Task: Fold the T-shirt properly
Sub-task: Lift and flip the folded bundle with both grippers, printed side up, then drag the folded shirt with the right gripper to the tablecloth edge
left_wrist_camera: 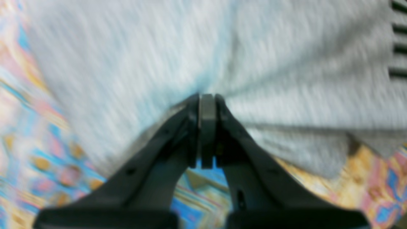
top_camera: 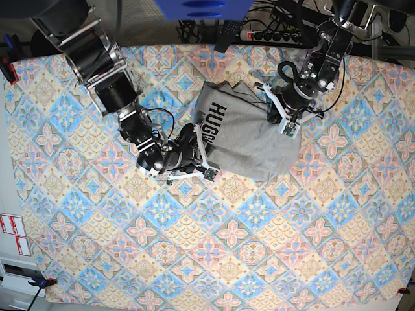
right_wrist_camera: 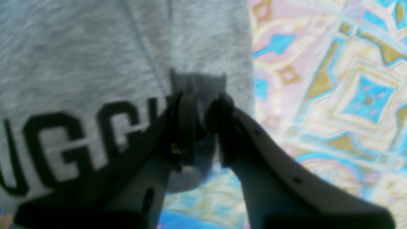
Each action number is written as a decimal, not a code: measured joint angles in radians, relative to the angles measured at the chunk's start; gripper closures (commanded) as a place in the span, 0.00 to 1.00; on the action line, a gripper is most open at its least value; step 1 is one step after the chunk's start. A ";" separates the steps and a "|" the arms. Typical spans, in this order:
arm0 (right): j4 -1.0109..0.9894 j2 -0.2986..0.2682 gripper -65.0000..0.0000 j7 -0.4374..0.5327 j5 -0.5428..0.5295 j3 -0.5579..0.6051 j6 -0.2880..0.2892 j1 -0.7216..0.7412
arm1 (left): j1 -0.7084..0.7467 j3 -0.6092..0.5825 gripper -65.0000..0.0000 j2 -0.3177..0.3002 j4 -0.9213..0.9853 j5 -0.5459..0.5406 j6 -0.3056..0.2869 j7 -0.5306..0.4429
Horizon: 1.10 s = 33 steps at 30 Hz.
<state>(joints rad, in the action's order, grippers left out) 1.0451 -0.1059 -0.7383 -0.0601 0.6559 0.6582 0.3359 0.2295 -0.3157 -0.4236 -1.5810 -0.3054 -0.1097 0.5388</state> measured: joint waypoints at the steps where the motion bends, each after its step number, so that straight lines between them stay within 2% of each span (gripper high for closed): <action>1: 0.038 -0.017 0.83 -0.011 -0.008 0.000 0.008 -0.023 | -0.013 0.000 1.00 0.001 0.001 0.021 -0.001 0.000; 3: 0.100 -0.038 0.83 -0.042 -0.011 0.000 0.014 -0.060 | -0.048 -0.001 1.00 0.009 0.031 0.019 -0.001 0.013; 7: 0.224 -0.081 0.83 -0.092 -0.003 0.002 0.014 -0.135 | -0.146 -0.002 1.00 0.056 0.105 0.017 -0.008 0.128; 10: 0.294 -0.114 0.83 -0.104 -0.002 -0.005 0.019 -0.180 | -0.185 0.004 1.00 0.080 0.129 0.020 0.001 0.127; 20: 0.468 -0.127 0.83 -0.145 0.023 -0.285 0.021 -0.323 | -0.310 0.000 1.00 0.191 0.223 0.025 0.000 0.138; 28: 0.640 -0.118 0.83 -0.130 0.007 -0.302 0.029 -0.348 | -0.325 0.011 1.00 0.179 0.193 0.018 0.005 0.139; 30: 0.659 -0.116 0.84 -0.135 0.012 -0.293 0.026 -0.348 | -0.293 0.062 1.00 0.163 0.106 0.008 -0.007 0.133; 33: 0.668 -0.100 0.92 -0.146 0.027 -0.229 0.023 -0.341 | -0.203 0.205 1.00 0.154 -0.012 0.009 0.000 0.127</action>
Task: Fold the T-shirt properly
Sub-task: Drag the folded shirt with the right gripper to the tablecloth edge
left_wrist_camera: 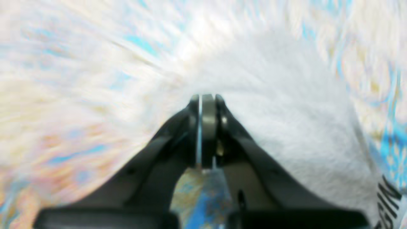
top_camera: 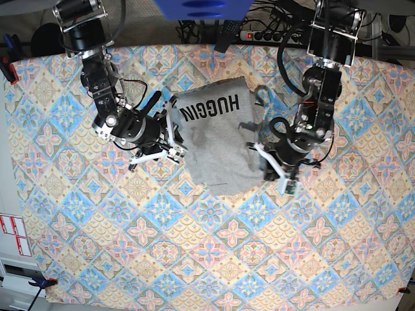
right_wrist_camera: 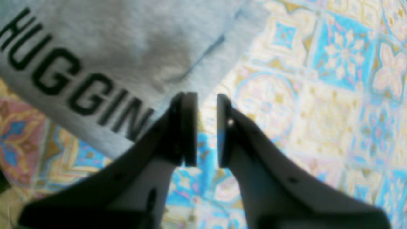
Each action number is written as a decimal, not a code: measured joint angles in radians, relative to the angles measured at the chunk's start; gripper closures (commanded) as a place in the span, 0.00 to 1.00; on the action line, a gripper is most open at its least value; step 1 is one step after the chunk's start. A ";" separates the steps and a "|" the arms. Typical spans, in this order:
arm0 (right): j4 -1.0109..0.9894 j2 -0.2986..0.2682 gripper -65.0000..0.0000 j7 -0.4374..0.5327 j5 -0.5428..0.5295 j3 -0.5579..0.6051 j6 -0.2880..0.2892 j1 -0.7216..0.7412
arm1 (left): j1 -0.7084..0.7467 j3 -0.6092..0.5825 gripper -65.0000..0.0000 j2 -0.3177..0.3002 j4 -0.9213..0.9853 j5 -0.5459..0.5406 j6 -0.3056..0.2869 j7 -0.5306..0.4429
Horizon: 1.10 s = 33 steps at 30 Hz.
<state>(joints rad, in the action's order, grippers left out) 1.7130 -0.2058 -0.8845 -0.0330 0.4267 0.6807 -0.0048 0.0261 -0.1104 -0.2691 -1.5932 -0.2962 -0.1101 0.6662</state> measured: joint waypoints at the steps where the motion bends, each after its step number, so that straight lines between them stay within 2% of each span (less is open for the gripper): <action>1: -0.005 0.019 0.94 0.003 -0.008 0.018 0.000 0.000 | 0.036 0.056 1.00 -0.003 -0.027 0.005 0.003 0.008; 5: -0.056 0.106 0.96 0.003 -0.020 0.079 0.013 0.034 | 0.163 0.207 1.00 -0.009 -0.126 0.007 0.008 0.019; 10: -0.161 0.146 0.96 -0.001 -0.001 0.178 -0.001 0.127 | 0.288 0.318 1.00 0.003 -0.244 -0.001 -0.002 0.013; 17: -0.331 0.285 0.96 0.027 -0.021 0.223 0.001 0.212 | 0.370 0.354 1.00 0.003 -0.282 0.004 0.000 0.018; 23: -0.536 0.338 0.96 0.026 0.002 0.215 -0.004 0.279 | 0.394 0.352 1.00 0.019 -0.284 0.005 0.000 0.018; 26: -0.634 0.359 0.96 0.121 -0.014 0.222 -0.002 0.282 | 0.390 0.353 1.00 0.039 -0.284 0.004 0.000 0.017; 31: -0.800 0.348 0.96 0.193 -0.033 0.211 -0.003 0.295 | 0.388 0.350 1.00 0.037 -0.284 0.003 0.002 0.016; 33: -0.816 0.353 0.96 0.183 -0.023 0.209 0.003 0.308 | 0.386 0.350 1.00 0.038 -0.285 0.002 0.000 0.014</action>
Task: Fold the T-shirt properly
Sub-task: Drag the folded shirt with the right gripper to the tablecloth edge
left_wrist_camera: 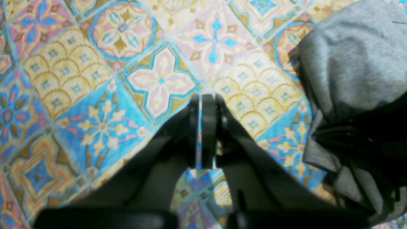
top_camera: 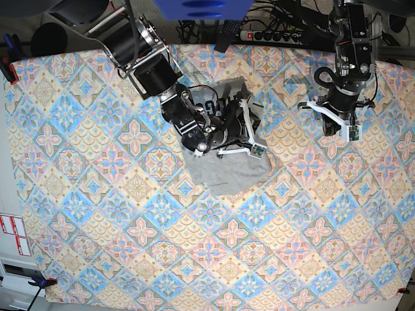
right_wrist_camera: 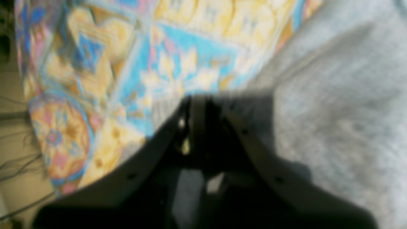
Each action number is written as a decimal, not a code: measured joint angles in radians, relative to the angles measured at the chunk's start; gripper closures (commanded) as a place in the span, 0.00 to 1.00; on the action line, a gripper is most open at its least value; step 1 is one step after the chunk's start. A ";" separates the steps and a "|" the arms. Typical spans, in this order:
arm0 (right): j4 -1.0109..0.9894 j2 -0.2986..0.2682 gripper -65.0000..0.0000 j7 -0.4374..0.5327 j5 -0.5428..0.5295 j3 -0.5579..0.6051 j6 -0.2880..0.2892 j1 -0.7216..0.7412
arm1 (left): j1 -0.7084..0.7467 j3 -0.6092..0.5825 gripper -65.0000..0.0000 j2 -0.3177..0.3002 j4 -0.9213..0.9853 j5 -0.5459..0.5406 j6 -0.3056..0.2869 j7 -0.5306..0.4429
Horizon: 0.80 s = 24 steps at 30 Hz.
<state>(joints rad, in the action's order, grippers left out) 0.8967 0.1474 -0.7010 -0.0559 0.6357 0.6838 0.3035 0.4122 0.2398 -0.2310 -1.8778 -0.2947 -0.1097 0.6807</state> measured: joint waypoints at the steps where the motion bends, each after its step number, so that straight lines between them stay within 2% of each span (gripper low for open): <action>1: -0.002 0.000 0.96 0.001 0.000 0.000 -0.001 0.001 | 0.000 0.000 1.00 0.002 0.000 0.000 0.000 0.000; 3: -0.002 -0.018 0.96 0.014 -0.007 -0.014 -0.004 -0.002 | -0.002 -0.001 1.00 0.001 0.000 0.000 0.000 0.000; 6: -0.002 -0.070 0.96 0.038 -0.051 -0.087 0.000 -0.007 | -0.002 0.000 1.00 -0.001 0.000 0.001 0.000 0.000; 11: 0.006 -0.159 0.96 0.058 -0.058 -0.174 -0.001 0.002 | -0.002 -0.001 1.00 0.001 0.000 0.001 0.004 0.000; 24: 0.008 -0.321 0.96 0.068 -0.053 -0.244 0.002 0.042 | -0.002 -0.001 1.00 0.002 0.000 0.000 -0.001 0.000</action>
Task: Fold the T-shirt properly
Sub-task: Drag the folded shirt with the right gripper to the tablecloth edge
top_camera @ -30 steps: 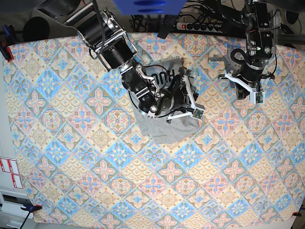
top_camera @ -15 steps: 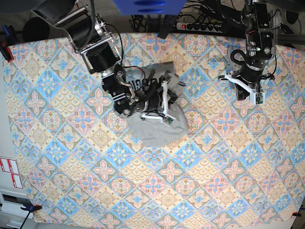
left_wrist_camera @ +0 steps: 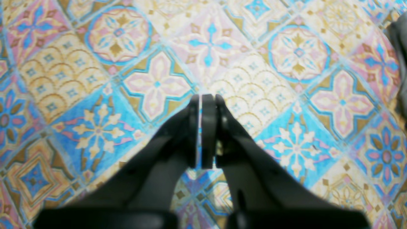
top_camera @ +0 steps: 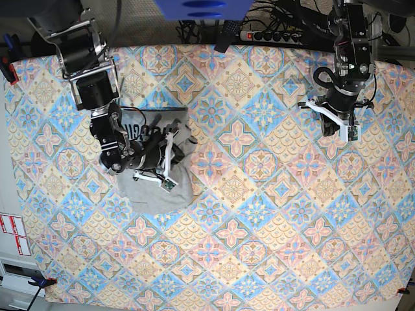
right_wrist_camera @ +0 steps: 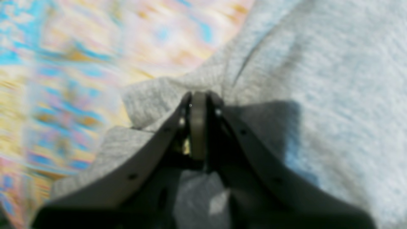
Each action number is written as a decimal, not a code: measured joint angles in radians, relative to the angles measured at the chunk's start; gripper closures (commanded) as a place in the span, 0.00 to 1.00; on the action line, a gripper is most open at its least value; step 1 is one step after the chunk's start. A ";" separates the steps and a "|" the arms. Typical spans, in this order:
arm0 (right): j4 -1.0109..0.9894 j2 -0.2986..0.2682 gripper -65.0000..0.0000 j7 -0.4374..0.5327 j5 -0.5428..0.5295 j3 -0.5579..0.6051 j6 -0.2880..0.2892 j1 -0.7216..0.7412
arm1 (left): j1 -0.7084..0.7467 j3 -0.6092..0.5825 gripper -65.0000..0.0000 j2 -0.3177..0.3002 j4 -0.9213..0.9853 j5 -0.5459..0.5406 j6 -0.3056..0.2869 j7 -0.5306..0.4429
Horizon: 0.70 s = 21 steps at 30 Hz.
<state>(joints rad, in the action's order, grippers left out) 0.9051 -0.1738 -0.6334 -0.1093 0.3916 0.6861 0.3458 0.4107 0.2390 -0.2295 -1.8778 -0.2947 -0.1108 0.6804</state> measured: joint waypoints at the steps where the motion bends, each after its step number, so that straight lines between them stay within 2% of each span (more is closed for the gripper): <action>1: -0.002 -0.014 0.96 0.006 0.004 0.000 -0.009 0.006 | 0.000 0.000 1.00 0.000 0.000 0.000 0.001 0.000; 10: -0.018 -0.124 0.96 -0.002 0.055 -0.001 -0.029 0.056 | -0.001 0.000 1.00 0.000 0.000 0.000 -0.002 0.000; 17: -0.017 -0.142 0.96 -0.018 0.060 -0.001 -0.035 0.083 | 0.000 -0.024 1.00 -0.001 0.000 0.002 0.002 -0.003; 21: 0.056 -0.140 0.96 -0.032 0.062 -0.001 -0.036 0.077 | -0.001 -0.046 1.00 0.001 0.000 -0.004 -0.009 0.000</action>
<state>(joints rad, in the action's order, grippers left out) 0.9611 -0.3138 -0.6655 -0.0471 0.3908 0.6498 0.4232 0.4095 0.1932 -0.2287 -1.8778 -0.2985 -0.1200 0.6800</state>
